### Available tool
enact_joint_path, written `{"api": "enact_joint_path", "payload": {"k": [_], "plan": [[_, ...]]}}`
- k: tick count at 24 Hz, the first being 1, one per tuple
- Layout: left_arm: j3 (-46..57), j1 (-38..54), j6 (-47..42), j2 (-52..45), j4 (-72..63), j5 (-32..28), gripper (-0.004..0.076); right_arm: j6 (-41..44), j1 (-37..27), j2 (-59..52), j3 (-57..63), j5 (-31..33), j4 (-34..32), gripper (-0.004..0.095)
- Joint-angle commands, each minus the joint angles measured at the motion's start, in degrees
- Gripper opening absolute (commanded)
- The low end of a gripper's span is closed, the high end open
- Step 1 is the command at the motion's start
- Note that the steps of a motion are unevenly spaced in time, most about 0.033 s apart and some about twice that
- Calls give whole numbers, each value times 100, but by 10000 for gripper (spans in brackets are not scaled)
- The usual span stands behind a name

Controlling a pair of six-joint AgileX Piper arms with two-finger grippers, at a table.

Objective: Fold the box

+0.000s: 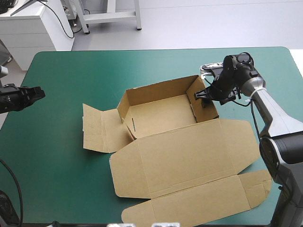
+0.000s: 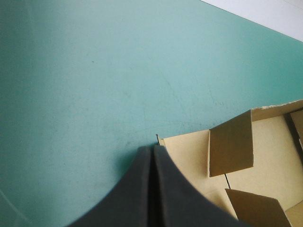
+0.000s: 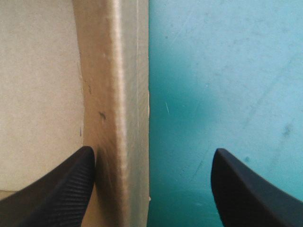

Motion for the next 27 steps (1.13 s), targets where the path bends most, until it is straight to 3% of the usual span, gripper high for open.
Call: {"api": "enact_joint_path", "payload": {"k": [1,14,16,17,19,27], "plan": [[-146,20,-53,-190,-396,-55,-8,-130,-6,-246,-62,-399,242,634],[-146,20,-53,-190,-396,78,-8,-252,224,-16,-73,-227,178,621],[-146,20,-53,-190,-396,78,-8,-239,224,-16,-85,-103,58,483],[-146,20,-53,-190,-396,77,-8,-252,224,-16,-85,11,-102,262],[-146,20,-53,-190,-396,212,-8,-580,224,-16,-93,145,-217,-6],[-146,20,-7,-81,-362,-33,-8,-879,214,-642,-986,265,-385,-21]]}}
